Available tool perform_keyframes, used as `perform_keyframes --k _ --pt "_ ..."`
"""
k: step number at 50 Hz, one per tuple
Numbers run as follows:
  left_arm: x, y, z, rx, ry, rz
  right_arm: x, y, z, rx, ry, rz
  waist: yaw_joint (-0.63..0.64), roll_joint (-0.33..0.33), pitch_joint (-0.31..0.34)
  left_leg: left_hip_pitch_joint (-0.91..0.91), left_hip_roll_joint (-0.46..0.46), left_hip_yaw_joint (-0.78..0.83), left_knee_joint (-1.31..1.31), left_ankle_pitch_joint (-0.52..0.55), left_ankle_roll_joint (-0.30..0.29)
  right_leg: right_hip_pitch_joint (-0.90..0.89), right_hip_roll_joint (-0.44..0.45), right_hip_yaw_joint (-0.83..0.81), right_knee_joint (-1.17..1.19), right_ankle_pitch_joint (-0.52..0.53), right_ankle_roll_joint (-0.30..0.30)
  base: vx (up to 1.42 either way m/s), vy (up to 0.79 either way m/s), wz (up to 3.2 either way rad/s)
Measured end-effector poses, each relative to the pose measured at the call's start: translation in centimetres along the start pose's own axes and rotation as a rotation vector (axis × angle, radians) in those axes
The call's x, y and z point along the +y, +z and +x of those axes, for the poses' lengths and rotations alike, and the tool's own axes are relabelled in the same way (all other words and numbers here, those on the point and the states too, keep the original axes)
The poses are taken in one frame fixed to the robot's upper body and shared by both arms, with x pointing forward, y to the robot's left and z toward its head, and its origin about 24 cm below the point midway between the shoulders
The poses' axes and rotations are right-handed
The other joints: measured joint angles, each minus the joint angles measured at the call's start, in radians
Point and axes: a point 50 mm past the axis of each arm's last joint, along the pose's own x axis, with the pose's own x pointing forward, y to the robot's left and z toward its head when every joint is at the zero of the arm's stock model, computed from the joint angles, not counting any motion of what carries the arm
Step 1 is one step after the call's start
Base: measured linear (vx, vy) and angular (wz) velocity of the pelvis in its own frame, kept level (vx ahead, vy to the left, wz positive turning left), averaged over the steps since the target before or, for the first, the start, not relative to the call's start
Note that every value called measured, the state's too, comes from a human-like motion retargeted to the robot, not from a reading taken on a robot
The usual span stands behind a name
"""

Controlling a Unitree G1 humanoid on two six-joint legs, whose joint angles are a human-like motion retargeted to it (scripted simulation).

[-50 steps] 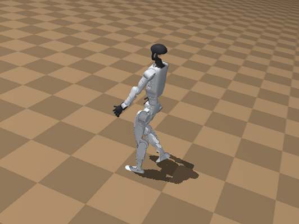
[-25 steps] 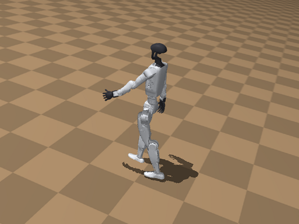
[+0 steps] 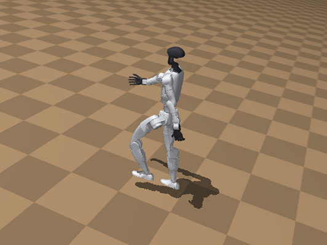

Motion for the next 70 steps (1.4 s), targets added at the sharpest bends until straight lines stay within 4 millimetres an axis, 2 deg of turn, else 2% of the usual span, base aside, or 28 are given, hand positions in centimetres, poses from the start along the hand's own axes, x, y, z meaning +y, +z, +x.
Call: perform_keyframes --k 2,5,8,11,13,15,18,20,23,27,30,33,35,37,39,41,44,46,48,50,54,57,59,62,64,66,68,70 --pt "0.5 3.7 0.3 -0.096 0.063 0.015 -0.2 -1.6 -0.5 0.045 -0.001 -0.025 0.031 0.018 0.032 0.204 -0.042 0.074 -0.426 0.074 -0.04 0.045 0.009 0.026 0.021 -0.012 0.015 0.59 0.15 -0.9" --pt "1.0 11.2 0.0 -0.35 0.201 0.004 -1.5 -4.7 -1.8 0.097 -0.05 -0.021 0.059 0.111 0.103 0.531 -0.084 0.125 -0.987 0.268 -0.079 0.175 0.079 0.058 0.044 -0.037 0.022 0.64 0.23 -0.75" --pt "0.5 18.1 -1.3 -0.527 0.218 0.007 -4.5 -10.8 -4.9 0.298 -0.082 -0.131 -0.002 0.17 0.097 0.63 -0.073 0.088 -1.109 0.387 -0.15 0.2 0.137 0.037 0.144 -0.033 -0.01 0.56 0.25 0.45" --pt "-0.5 25.5 -4.0 -0.649 0.214 0.209 -8.2 -17.3 -10.5 0.546 -0.084 -0.195 -0.09 0.206 0.08 0.677 -0.049 0.022 -1.109 0.394 -0.199 0.075 0.179 -0.036 0.487 0.034 -0.047 0.49 0.22 1.07" --pt "-1.4 30.8 -7.0 -0.754 0.242 0.346 -10.7 -20.9 -15.0 0.723 -0.096 -0.218 -0.134 0.214 0.061 0.683 -0.041 -0.014 -1.109 0.38 -0.21 -0.114 0.172 -0.098 0.838 0.079 -0.072 0.42 0.16 0.88" --pt "-2.2 36.1 -11.3 -0.891 0.298 0.417 -13.2 -23.6 -19.9 0.901 -0.136 -0.23 -0.17 0.215 0.056 0.692 -0.04 -0.041 -1.109 0.359 -0.223 -0.297 0.143 -0.143 1.163 0.073 -0.107 0.43 0.12 0.67" --pt "-3.7 42.3 -18.7 -1.106 0.364 0.449 -16.4 -25.7 -26.6 1.117 -0.22 -0.217 -0.233 0.223 0.068 0.721 -0.043 -0.082 -1.109 0.336 -0.238 -0.502 0.108 -0.17 1.495 -0.026 -0.16 0.43 0.11 0.66" --pt "-4.8 44.8 -23.4 -1.234 0.393 0.463 -18.3 -26.2 -30.6 1.223 -0.278 -0.196 -0.276 0.233 0.068 0.738 -0.042 -0.109 -1.109 0.327 -0.236 -0.611 0.093 -0.184 1.625 -0.068 -0.183 0.42 0.09 0.68" --pt "-6.3 47.2 -29.4 -1.395 0.435 0.491 -20.3 -26.3 -35.3 1.318 -0.354 -0.16 -0.338 0.245 0.067 0.763 -0.043 -0.15 -1.109 0.313 -0.216 -0.72 0.075 -0.205 1.681 -0.123 -0.204 0.44 0.06 0.71" --pt "-8.2 48.4 -34.5 -1.53 0.459 0.541 -21.6 -26.0 -39.0 1.388 -0.404 -0.142 -0.388 0.254 0.06 0.8 -0.041 -0.185 -1.109 0.287 -0.192 -0.778 0.068 -0.23 1.562 -0.179 -0.219 0.44 0.0 0.48" --pt "-9.1 48.6 -35.5 -1.57 0.445 0.576 -21.8 -25.9 -39.6 1.394 -0.411 -0.134 -0.396 0.254 0.043 0.82 -0.044 -0.193 -1.109 0.272 -0.195 -0.764 0.07 -0.25 1.34 -0.195 -0.214 0.45 -0.04 0.18" --pt "-9.6 48.4 -33.9 -1.564 0.392 0.572 -21.6 -25.9 -38.0 1.345 -0.42 -0.116 -0.394 0.244 0.03 0.842 -0.057 -0.202 -1.093 0.255 -0.201 -0.655 0.075 -0.273 0.967 -0.164 -0.181 0.48 -0.06 0.2" --pt "-9.8 48.0 -31.6 -1.547 0.339 0.54 -21.2 -25.9 -36.0 1.286 -0.438 -0.101 -0.392 0.234 0.042 0.876 -0.069 -0.216 -1.074 0.24 -0.203 -0.498 0.081 -0.304 0.615 -0.127 -0.145 0.54 -0.07 0.35" --pt "-9.7 47.3 -28.5 -1.504 0.295 0.484 -20.5 -25.8 -33.2 1.232 -0.451 -0.095 -0.379 0.202 0.076 0.936 -0.103 -0.237 -1.055 0.229 -0.191 -0.29 0.084 -0.327 0.234 -0.011 -0.089 0.59 -0.1 0.22" --pt "-9.1 45.9 -24.5 -1.402 0.28 0.474 -19.2 -25.7 -29.9 1.184 -0.424 -0.099 -0.33 0.167 0.11 0.986 -0.138 -0.233 -1.025 0.239 -0.162 -0.136 0.085 -0.313 -0.001 0.123 -0.046 0.58 -0.14 -0.51" --pt "-7.9 43.5 -19.4 -1.238 0.284 0.523 -17.3 -25.1 -26.0 1.098 -0.379 -0.091 -0.25 0.135 0.138 1.005 -0.163 -0.196 -0.951 0.279 -0.133 -0.04 0.08 -0.26 -0.095 0.171 -0.025 0.54 -0.17 -1.32" --pt "-4.7 36.9 -11.1 -0.881 0.243 0.581 -13.7 -23.4 -19.8 0.949 -0.281 -0.074 -0.143 0.062 0.163 0.866 -0.173 -0.1 -0.559 0.268 -0.118 0.031 0.021 -0.177 -0.11 0.161 -0.002 0.47 -0.17 -1.34" --pt "-2.5 30.9 -6.6 -0.65 0.173 0.54 -11.6 -21.1 -15.4 0.819 -0.228 -0.066 -0.13 0.037 0.104 0.574 -0.089 -0.06 -0.074 0.152 -0.091 -0.019 0.006 -0.166 -0.096 0.142 -0.012 0.34 -0.08 -0.13" --pt "-0.6 24.9 -3.5 -0.485 0.143 0.428 -9.7 -17.9 -11.1 0.658 -0.196 -0.056 -0.116 0.032 0.065 0.35 -0.006 -0.047 0.289 0.032 -0.035 -0.048 0.008 -0.159 -0.089 0.117 -0.02 0.39 -0.02 -0.03" --pt "0.8 19.0 -1.7 -0.357 0.129 0.302 -7.7 -14.2 -7.4 0.499 -0.157 -0.037 -0.085 0.026 0.054 0.196 0.041 -0.051 0.527 -0.062 0.017 -0.048 0.008 -0.141 -0.081 0.092 -0.022 0.44 0.01 -0.4" --pt "2.3 8.6 -0.5 -0.187 0.107 0.083 -4.6 -7.3 -2.8 0.236 -0.099 -0.026 -0.024 0.008 0.038 -0.036 0.03 -0.099 0.711 -0.109 0.027 -0.04 -0.002 -0.106 -0.052 0.048 -0.029 0.45 0.03 -0.42" --pt "2.4 3.1 -0.6 -0.096 0.085 -0.012 -2.7 -3.1 -0.9 0.099 -0.063 -0.039 0.009 -0.002 0.025 -0.13 0.033 -0.101 0.67 -0.116 0.026 -0.033 -0.005 -0.091 -0.033 0.02 -0.034 0.45 0.05 -0.3" --pt "2.2 0.7 -0.8 -0.042 0.066 -0.032 -1.7 -1.2 -0.3 0.04 -0.037 -0.048 0.025 -0.01 0.019 -0.142 0.035 -0.082 0.555 -0.109 0.028 -0.029 -0.011 -0.084 -0.017 0.003 -0.035 0.45 0.08 -0.2" --pt "2.0 -0.5 -0.9 0.01 0.053 -0.026 -0.5 -0.1 0.0 0.004 -0.002 -0.058 0.035 -0.02 0.01 -0.083 0.026 -0.033 0.251 -0.069 0.015 -0.021 -0.02 -0.079 0.014 -0.02 -0.03 0.47 0.1 -0.1" --pt "2.0 0.5 -0.7 0.0 0.072 -0.014 -0.2 -0.7 -0.2 0.021 0.012 -0.067 0.044 -0.021 0.013 0.033 0.006 0.023 -0.062 -0.021 -0.012 -0.004 -0.021 -0.073 0.036 -0.033 -0.019 0.52 0.12 -0.27" --pt "2.2 3.1 -0.4 -0.071 0.127 -0.006 -0.1 -1.9 -0.6 0.051 0.014 -0.066 0.069 0.0 0.044 0.234 -0.03 0.093 -0.469 0.057 -0.052 0.051 -0.009 -0.056 0.05 -0.043 -0.001 0.6 0.16 -0.69" --pt "2.5 7.0 -0.3 -0.21 0.207 -0.004 -0.4 -3.6 -1.3 0.074 -0.004 -0.038 0.085 0.055 0.082 0.45 -0.053 0.154 -0.845 0.185 -0.075 0.136 0.034 -0.037 0.054 -0.054 0.013 0.65 0.22 -0.69" --pt "2.2 11.2 -0.6 -0.356 0.258 -0.015 -1.3 -6.4 -2.6 0.128 -0.033 -0.034 0.065 0.106 0.088 0.573 -0.061 0.177 -1.055 0.337 -0.09 0.188 0.075 -0.034 0.075 -0.068 0.006 0.6 0.25 -0.02"
